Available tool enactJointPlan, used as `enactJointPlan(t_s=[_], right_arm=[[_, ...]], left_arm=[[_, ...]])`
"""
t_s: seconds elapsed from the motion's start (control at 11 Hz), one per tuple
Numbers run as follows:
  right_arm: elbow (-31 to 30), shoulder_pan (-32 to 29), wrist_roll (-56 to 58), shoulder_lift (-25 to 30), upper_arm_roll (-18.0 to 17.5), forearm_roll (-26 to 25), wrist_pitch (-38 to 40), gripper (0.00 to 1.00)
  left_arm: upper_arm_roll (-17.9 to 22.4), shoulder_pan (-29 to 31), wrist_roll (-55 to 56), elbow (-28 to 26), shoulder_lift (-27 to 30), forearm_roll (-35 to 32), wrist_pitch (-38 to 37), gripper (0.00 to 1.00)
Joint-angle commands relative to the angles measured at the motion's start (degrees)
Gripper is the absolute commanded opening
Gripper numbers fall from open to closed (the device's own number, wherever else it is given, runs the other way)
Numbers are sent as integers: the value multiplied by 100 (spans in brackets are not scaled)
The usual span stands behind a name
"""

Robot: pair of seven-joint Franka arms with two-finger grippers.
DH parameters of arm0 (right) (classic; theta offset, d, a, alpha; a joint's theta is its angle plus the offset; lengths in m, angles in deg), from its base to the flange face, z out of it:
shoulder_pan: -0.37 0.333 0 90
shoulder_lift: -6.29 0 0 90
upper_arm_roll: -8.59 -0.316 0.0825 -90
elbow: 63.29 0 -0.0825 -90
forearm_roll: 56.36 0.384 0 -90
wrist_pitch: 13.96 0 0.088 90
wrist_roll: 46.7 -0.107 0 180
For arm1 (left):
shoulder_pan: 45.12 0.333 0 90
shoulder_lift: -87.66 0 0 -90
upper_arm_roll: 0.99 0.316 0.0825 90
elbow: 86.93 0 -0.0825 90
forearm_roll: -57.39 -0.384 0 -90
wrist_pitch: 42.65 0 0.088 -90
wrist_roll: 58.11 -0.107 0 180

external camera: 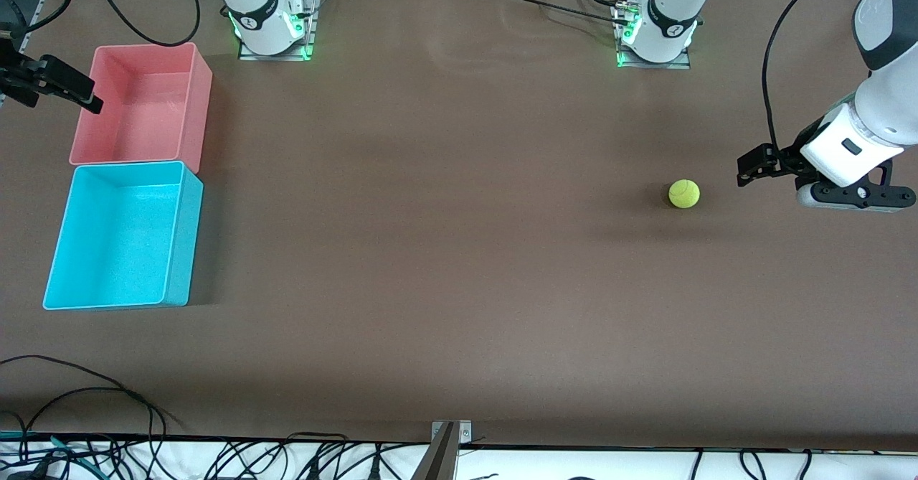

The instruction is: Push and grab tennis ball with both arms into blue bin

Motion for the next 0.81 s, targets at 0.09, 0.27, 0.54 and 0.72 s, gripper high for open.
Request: enactJointPlan(t_s=[0.09,0.27,0.54,0.72], right_arm=[[130,29,-51,1,-96,-43,78,100],[130,29,-51,1,-96,-60,61,100],[130,29,-51,9,-96,-52,87,100],[130,29,-51,1,-87,-51,52,100]], left_arm=[[-3,21,-115,182,-77,-39,-163,100],[-3,21,-115,191,-77,-39,-172,100],[-3,21,-106,191,-77,-39,-163,100],[-3,21,-115,191,-77,-39,-172,100]])
